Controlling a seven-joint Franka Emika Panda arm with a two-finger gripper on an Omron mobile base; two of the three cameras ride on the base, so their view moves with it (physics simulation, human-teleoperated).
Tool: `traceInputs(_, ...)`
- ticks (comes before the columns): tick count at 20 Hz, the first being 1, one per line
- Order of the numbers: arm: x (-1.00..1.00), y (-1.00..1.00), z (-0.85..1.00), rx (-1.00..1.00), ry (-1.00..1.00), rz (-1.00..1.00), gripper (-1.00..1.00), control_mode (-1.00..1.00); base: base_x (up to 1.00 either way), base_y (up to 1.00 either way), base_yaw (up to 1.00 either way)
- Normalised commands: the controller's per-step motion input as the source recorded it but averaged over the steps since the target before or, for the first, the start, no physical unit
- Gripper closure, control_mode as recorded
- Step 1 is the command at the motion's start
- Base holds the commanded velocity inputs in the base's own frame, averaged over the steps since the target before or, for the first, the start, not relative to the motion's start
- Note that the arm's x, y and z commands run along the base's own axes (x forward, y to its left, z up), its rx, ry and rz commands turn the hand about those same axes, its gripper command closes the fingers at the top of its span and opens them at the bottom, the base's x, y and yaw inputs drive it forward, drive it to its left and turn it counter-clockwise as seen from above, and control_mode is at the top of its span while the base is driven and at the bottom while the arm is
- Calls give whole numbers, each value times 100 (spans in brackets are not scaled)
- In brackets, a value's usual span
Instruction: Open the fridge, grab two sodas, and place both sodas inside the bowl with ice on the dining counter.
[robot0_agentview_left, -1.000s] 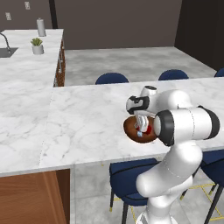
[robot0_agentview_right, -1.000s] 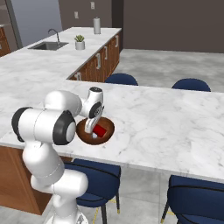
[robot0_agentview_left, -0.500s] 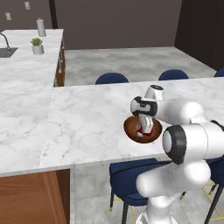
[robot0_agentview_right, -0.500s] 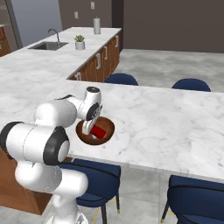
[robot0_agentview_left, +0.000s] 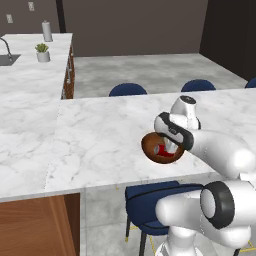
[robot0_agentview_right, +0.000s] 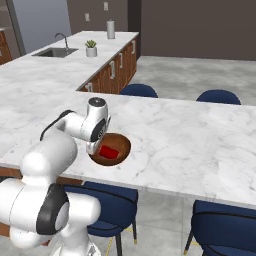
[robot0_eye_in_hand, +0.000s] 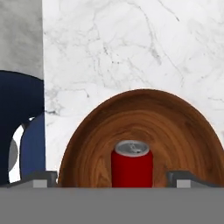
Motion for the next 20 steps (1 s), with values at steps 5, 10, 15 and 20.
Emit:
traceInputs(5,-53,30,56,14,0,-14,-100,-100,0,0,0)
traceInputs(10,-87,23,70,15,-4,-26,-100,-100,0,0,0)
traceInputs(15,-91,11,73,14,-5,-31,-100,-100,0,0,0)
traceInputs(20,-96,0,70,11,-3,-37,-100,-100,0,0,0)
